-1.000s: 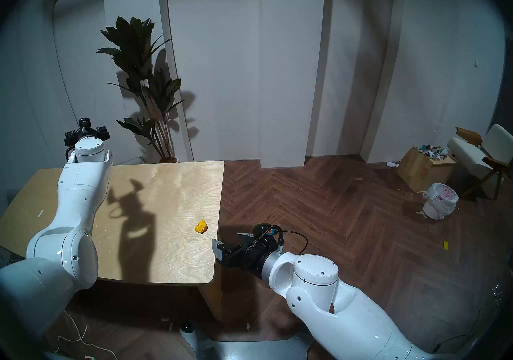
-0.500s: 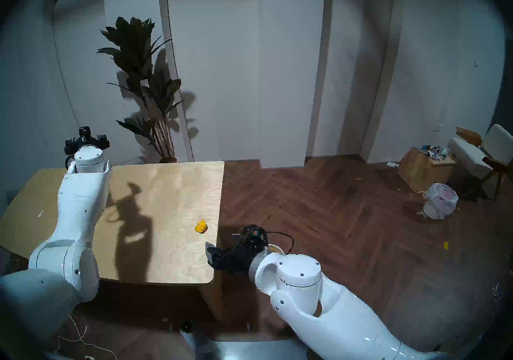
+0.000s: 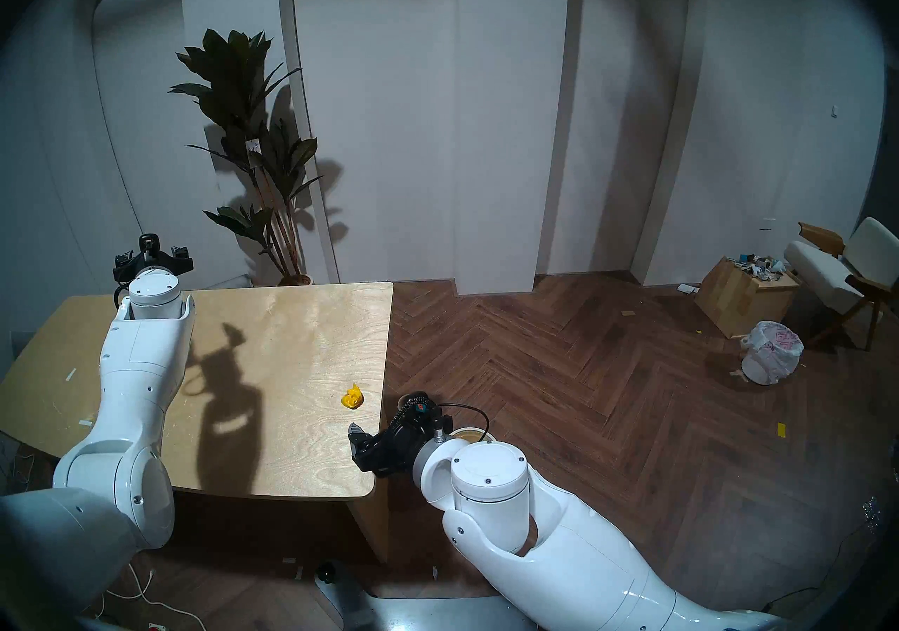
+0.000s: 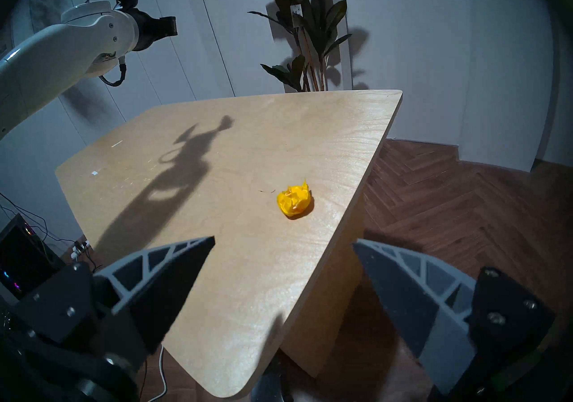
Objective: Put the trash into the trash bin on the ground
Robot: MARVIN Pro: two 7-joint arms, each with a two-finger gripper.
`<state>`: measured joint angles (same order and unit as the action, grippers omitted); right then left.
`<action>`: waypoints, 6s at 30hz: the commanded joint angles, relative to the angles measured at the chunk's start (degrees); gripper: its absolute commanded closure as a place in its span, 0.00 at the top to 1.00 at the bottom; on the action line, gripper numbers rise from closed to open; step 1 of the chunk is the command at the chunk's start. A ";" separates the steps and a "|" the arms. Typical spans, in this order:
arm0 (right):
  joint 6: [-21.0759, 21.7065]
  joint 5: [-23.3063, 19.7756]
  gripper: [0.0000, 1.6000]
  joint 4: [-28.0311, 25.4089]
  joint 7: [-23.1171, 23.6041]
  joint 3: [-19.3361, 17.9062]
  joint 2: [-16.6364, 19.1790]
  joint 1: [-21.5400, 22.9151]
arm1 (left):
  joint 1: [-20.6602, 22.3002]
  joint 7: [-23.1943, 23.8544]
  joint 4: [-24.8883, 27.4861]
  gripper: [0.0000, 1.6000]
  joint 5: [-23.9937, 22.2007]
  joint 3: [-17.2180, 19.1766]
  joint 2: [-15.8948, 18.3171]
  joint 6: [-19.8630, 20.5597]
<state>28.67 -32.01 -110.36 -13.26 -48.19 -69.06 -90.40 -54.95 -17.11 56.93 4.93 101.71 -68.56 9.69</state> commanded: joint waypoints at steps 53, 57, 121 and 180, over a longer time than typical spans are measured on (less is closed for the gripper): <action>7.19 16.53 1.00 21.46 -16.07 13.61 -18.01 18.40 | -19.03 7.85 33.29 1.00 -0.97 4.51 -0.09 -0.28; 7.53 16.70 1.00 24.18 -16.88 13.84 -19.58 19.23 | -21.11 8.61 36.06 1.00 -1.58 5.14 -0.21 -0.14; -18.37 5.80 0.00 45.55 -33.76 9.57 -33.11 33.31 | -51.40 21.82 73.26 1.00 -14.36 24.30 -5.36 20.22; -33.23 9.02 0.00 49.47 -28.44 6.01 -13.21 28.61 | -27.83 21.19 39.82 1.00 -18.11 6.82 6.38 4.46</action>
<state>-2.61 -24.20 -64.87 -43.43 -43.01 -80.32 -65.21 -84.15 4.64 95.43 -13.05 108.39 -61.78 15.49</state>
